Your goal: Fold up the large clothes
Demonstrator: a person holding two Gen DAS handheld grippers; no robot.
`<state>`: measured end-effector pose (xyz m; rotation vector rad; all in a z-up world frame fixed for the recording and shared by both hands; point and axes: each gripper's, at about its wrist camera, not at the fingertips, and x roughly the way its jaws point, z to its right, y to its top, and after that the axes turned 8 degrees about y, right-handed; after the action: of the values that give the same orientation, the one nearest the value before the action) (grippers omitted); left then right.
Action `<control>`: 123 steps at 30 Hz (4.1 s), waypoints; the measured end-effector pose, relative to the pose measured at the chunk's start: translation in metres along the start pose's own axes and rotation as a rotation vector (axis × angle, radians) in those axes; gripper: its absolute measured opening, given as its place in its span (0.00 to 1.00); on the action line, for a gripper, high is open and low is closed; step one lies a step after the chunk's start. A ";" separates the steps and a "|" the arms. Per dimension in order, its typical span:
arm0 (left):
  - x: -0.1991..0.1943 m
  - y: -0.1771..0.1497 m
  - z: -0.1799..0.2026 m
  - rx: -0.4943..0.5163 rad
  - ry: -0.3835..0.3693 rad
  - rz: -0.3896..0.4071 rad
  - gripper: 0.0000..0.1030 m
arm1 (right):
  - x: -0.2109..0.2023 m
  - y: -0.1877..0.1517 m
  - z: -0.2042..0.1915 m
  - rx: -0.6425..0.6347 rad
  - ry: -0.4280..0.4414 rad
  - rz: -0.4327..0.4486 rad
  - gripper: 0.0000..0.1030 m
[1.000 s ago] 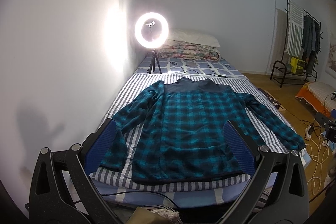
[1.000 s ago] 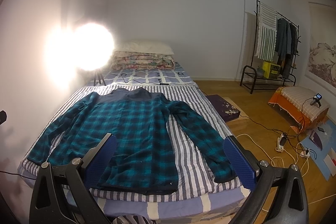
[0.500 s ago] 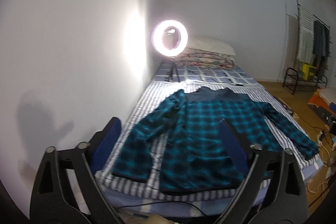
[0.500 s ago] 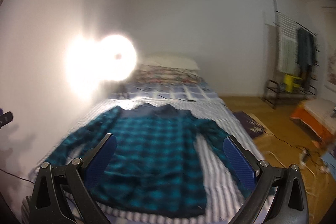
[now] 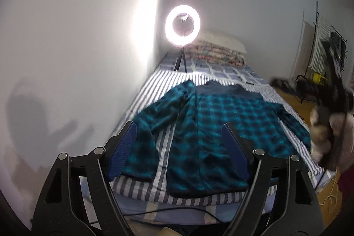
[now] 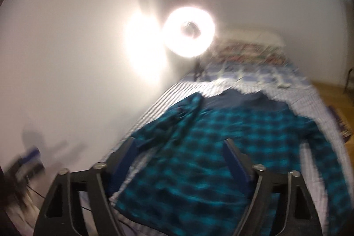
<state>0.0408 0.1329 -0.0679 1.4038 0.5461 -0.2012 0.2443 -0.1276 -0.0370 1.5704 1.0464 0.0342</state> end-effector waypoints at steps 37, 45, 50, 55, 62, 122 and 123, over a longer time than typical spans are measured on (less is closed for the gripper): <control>0.121 -0.059 -0.046 -0.010 0.128 -0.269 0.69 | 0.495 0.019 -0.009 0.198 -0.102 -0.573 0.44; 0.126 -0.060 -0.053 -0.033 0.148 -0.281 0.69 | 0.491 0.023 -0.010 0.181 -0.112 -0.571 0.03; 0.128 -0.059 -0.052 -0.035 0.143 -0.278 0.69 | 0.465 0.040 -0.003 0.209 -0.010 -0.513 0.01; 0.125 -0.057 -0.052 -0.032 0.158 -0.264 0.69 | 0.408 0.058 0.014 0.238 0.091 -0.444 0.01; 0.117 -0.056 -0.053 -0.022 0.199 -0.241 0.69 | 0.333 0.056 0.074 0.274 0.183 -0.361 0.01; 0.272 -0.083 -0.060 -0.075 0.178 -0.575 0.08 | 0.274 -0.047 0.100 0.309 0.120 -0.463 0.54; 0.268 -0.080 -0.057 -0.068 0.166 -0.557 0.08 | 0.276 -0.048 0.102 0.313 0.119 -0.466 0.54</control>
<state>0.2215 0.2235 -0.2695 1.1823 1.0682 -0.5091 0.4365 -0.0397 -0.2470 1.5745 1.5480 -0.3737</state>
